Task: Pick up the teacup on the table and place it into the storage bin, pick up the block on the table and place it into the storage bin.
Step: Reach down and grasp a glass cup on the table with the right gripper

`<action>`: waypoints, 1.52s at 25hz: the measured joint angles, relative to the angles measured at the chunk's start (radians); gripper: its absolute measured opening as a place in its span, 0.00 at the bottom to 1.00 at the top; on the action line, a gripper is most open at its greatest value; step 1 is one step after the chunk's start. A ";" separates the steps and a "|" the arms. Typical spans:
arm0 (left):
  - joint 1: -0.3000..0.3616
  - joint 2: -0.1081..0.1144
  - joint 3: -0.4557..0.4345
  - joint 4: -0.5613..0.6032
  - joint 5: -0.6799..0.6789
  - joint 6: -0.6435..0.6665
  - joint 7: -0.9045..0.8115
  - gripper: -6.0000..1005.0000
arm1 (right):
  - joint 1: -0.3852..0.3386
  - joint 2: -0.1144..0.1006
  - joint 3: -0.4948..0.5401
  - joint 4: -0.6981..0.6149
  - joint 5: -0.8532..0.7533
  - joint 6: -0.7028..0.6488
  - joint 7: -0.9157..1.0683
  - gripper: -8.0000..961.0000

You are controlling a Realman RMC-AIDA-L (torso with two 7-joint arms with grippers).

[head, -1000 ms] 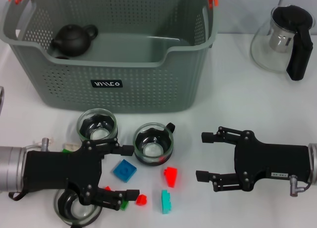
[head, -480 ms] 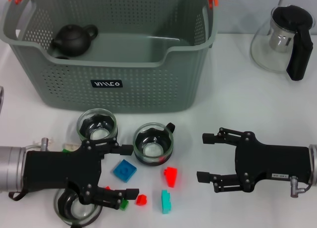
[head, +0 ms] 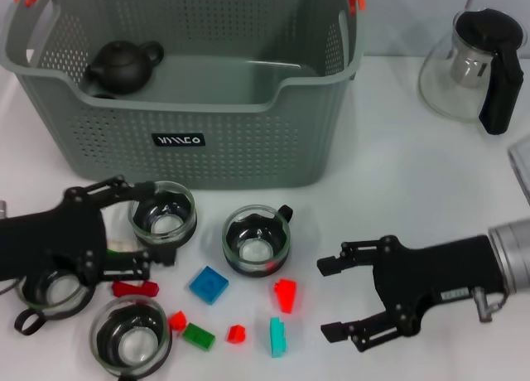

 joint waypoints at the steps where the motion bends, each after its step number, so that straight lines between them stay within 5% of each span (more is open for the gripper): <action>1: 0.003 0.001 -0.017 0.000 0.002 -0.006 0.000 0.93 | 0.006 0.000 -0.021 -0.025 0.000 -0.004 0.022 0.95; 13: 0.040 -0.005 -0.050 -0.001 0.018 -0.001 -0.001 0.93 | 0.128 0.000 -0.373 -0.438 -0.092 0.032 0.376 0.95; 21: 0.074 -0.017 -0.056 0.003 0.038 0.012 0.002 0.93 | 0.231 0.005 -0.654 -0.472 -0.162 0.178 0.547 0.95; 29: 0.081 -0.020 -0.059 -0.003 0.034 0.013 0.003 0.93 | 0.242 0.011 -0.878 -0.521 -0.126 0.322 0.582 0.94; 38: 0.079 -0.021 -0.058 -0.004 0.030 0.011 0.003 0.93 | 0.237 0.010 -0.979 -0.517 -0.140 0.392 0.642 0.93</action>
